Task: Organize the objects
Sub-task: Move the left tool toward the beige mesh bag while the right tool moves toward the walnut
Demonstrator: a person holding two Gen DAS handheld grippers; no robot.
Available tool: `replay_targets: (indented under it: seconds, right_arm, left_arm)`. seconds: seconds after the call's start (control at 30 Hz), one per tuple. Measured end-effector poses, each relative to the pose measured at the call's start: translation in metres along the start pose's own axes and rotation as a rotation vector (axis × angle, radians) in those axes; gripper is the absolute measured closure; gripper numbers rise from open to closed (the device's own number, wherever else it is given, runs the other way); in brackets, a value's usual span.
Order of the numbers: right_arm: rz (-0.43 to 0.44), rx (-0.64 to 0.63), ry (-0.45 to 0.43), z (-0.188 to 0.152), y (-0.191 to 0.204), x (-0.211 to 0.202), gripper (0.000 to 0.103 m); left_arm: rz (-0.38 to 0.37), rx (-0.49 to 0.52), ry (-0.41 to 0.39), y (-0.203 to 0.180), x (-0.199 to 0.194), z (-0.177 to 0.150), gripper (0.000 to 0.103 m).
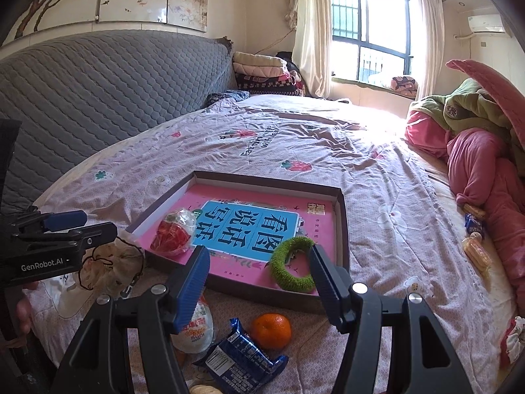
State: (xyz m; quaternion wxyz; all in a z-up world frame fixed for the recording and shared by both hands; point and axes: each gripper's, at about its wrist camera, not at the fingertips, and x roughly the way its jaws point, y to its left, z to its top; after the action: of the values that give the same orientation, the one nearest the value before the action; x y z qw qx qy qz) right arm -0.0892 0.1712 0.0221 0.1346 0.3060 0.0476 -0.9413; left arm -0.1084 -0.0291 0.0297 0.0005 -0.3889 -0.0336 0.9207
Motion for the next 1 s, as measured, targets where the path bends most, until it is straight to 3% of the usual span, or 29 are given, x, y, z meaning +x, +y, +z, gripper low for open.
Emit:
replay_targets:
  seconds: [0.53, 1.0]
  right_arm:
    - [0.001, -0.027, 0.036, -0.033, 0.019, -0.02, 0.041]
    - [0.006, -0.035, 0.065, -0.053, 0.029, -0.03, 0.041]
  left_arm:
    - [0.015, 0.018, 0.042, 0.014, -0.003, -0.041, 0.036]
    - [0.044, -0.002, 0.057, 0.034, 0.006, -0.05, 0.036]
